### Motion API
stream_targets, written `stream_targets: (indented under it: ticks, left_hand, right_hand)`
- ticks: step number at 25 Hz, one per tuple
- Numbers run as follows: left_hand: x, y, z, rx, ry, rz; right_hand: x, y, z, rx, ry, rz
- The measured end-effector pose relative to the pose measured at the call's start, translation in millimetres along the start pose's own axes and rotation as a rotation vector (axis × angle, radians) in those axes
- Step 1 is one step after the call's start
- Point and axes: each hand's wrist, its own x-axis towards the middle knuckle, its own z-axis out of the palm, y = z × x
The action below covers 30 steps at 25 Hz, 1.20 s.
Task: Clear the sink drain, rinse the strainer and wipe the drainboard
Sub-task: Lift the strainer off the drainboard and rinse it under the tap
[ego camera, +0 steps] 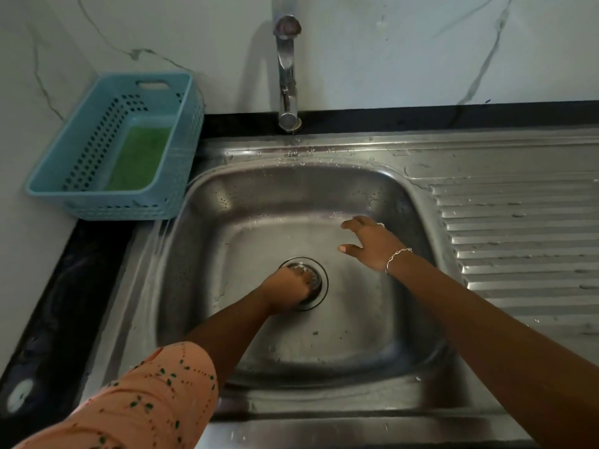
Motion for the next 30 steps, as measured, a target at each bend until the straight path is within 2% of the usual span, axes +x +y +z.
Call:
stream_targets:
  ticks: [12, 21, 30]
  left_hand:
    - [12.0, 6.7, 23.6, -0.047, -0.113, 0.025]
    - [14.1, 9.8, 27.6, -0.126, -0.081, -0.057]
    - [6.5, 15.2, 28.3, -0.095, -0.127, -0.037]
  right_hand:
    - [2.2, -3.8, 5.6, -0.035, -0.091, 0.041]
    - [2.1, -6.1, 11.5, -0.069, -0.127, 0.041]
    - [-0.5, -7.7, 21.5, -0.124, -0.122, -0.002]
